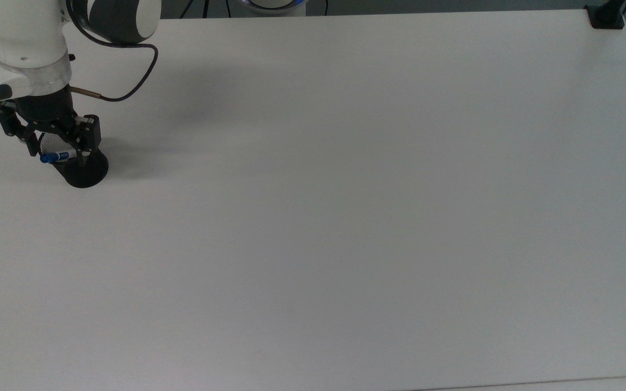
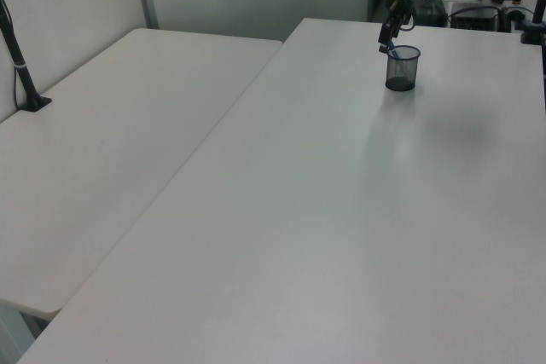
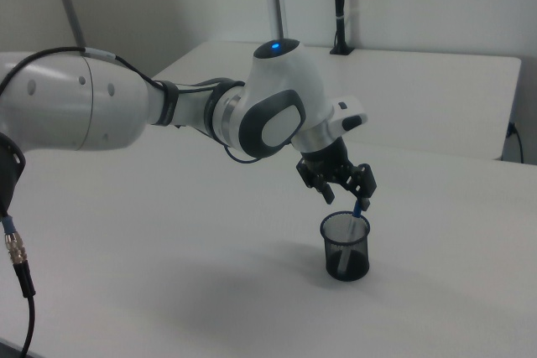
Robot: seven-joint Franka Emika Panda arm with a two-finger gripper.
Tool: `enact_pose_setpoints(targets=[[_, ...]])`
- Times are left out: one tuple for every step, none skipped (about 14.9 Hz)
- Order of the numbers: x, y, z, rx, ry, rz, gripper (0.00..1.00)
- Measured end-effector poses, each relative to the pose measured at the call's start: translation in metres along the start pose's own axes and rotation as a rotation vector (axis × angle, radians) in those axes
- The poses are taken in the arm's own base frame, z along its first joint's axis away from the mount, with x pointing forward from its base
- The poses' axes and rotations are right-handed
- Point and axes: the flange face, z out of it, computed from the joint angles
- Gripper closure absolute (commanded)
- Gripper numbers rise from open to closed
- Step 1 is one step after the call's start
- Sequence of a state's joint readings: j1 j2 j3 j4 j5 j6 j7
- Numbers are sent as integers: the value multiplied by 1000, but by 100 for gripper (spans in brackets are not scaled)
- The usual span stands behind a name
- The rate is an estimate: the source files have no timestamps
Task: Remove the marker
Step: 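Lower the gripper onto the blue-capped marker in the cup, then close the gripper on the marker's blue cap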
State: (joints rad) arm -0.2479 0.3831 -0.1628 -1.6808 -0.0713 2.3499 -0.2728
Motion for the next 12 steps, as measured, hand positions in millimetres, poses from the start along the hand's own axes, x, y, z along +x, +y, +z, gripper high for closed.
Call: enact_pose_setpoints(targets=[[0,1,1,-1,-1,3,64],[-1,2,2,-2,-1,6,70],[-1,4,2,-4,2,8,73],[0,5,3,-7,10,9,79],[0,6,4,-10,18,10,88],[1,6,6,-12,24,10,98],[1,6,7,-13,28,11,100],[1,6,8,-14,30,11,100],[2,6,8,-16,35,11,100],[2,6,8,-16,35,11,100],[2,6,8,-16,35,11,100],[2,7,8,-16,35,12,100]])
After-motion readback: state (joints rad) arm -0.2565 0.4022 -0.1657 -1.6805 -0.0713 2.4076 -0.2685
